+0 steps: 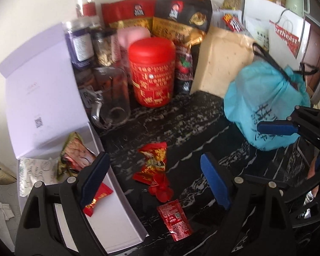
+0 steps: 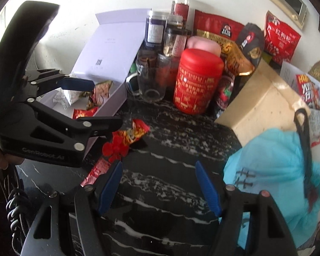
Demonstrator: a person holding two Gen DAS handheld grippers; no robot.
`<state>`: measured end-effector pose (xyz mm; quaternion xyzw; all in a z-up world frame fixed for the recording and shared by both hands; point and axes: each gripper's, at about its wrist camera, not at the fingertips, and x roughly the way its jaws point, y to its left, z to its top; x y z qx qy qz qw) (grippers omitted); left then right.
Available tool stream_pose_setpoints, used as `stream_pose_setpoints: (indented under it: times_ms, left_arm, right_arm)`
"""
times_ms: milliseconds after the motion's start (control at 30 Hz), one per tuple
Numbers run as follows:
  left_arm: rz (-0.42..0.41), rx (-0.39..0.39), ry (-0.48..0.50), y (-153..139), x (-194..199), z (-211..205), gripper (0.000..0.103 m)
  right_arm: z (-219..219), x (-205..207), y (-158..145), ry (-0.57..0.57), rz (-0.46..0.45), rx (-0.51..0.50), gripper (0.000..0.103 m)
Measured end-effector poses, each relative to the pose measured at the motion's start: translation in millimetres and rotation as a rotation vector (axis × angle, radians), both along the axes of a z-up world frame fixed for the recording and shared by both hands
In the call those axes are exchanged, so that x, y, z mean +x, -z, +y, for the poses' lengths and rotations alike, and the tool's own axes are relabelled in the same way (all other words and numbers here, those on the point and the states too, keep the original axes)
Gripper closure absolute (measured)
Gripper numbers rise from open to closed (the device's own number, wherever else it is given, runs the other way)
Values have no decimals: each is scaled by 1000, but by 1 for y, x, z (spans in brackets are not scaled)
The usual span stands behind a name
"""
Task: Organize objects
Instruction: 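Grasp the red-gold candy packet with the left gripper while the right gripper grasps the clear plastic piece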
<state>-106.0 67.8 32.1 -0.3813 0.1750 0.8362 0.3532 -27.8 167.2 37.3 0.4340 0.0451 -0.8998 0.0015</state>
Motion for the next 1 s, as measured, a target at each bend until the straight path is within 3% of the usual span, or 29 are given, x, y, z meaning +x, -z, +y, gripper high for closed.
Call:
stream_pose_setpoints:
  times_ms: [533, 733, 933, 1000]
  left_arm:
    - [-78, -117, 14, 58, -20, 31, 16]
    - [-31, -185, -3, 72, -21, 45, 17]
    - [-47, -260, -15, 89, -23, 59, 17]
    - [-75, -265, -1, 96, -22, 62, 25]
  right_arm:
    - [-5, 11, 45, -50, -89, -68, 31]
    - [-2, 28, 49, 25, -129, -75, 31]
    - [-8, 57, 52, 135, -160, -75, 31]
    - [-11, 67, 54, 163, -159, -75, 31]
